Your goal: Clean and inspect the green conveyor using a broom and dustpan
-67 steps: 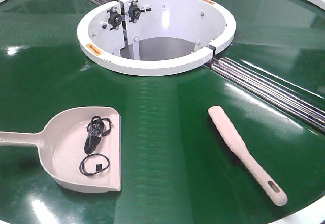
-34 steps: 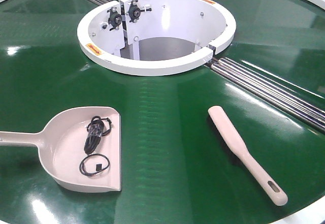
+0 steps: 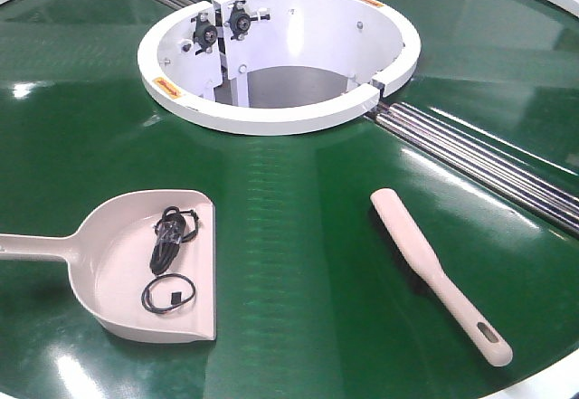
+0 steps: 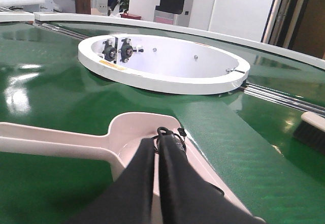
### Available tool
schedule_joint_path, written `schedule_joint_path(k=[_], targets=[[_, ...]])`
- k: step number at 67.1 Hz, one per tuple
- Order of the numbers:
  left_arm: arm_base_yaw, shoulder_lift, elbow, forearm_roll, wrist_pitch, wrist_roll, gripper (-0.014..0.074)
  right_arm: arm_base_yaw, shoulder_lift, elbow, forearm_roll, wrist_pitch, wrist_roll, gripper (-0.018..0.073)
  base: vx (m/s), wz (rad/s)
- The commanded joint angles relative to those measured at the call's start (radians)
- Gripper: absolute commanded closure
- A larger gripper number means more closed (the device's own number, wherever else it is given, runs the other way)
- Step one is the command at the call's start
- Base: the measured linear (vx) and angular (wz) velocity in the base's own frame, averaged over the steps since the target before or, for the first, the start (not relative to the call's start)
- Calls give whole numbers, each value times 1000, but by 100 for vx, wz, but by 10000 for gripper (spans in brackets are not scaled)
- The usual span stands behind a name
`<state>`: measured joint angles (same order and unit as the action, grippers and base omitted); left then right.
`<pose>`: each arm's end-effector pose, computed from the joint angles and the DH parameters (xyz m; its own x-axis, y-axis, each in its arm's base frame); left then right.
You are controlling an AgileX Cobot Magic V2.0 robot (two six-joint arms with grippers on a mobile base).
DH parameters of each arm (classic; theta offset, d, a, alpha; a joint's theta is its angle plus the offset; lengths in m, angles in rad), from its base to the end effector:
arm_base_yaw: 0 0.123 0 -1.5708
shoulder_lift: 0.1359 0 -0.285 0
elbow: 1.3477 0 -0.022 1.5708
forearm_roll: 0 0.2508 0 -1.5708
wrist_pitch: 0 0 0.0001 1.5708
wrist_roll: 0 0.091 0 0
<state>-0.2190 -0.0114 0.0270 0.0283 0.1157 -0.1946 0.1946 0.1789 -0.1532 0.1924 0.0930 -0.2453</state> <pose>0.0554 -0.0120 0.1942 -0.0779 -0.1524 -0.9852 0.2040 0.9649 -0.1654 0.0673 0.0149 0.2458 -0.0179 -0.0582 -0.9981 -0.2120 0.9758 -0.0531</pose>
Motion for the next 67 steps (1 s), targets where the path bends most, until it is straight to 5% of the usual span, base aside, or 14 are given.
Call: schedule_joint_path(k=[1,46,53,67], targets=[[-6,-16,28,3,-77,-13,603,-4,9,-28,0,-75,-3,569,0,0],[-6,-15,27,3,-77,-12,603,-9,-10,-11,-27,-74,-13,569,0,0],[-6,-15,27,3,-77,-12,603,-69,-32,27,-127,-93,-5,569,0,0],[-6,-15,27,3,-77,-12,603,-206,-145,149,-175,-126,95,569,0,0]])
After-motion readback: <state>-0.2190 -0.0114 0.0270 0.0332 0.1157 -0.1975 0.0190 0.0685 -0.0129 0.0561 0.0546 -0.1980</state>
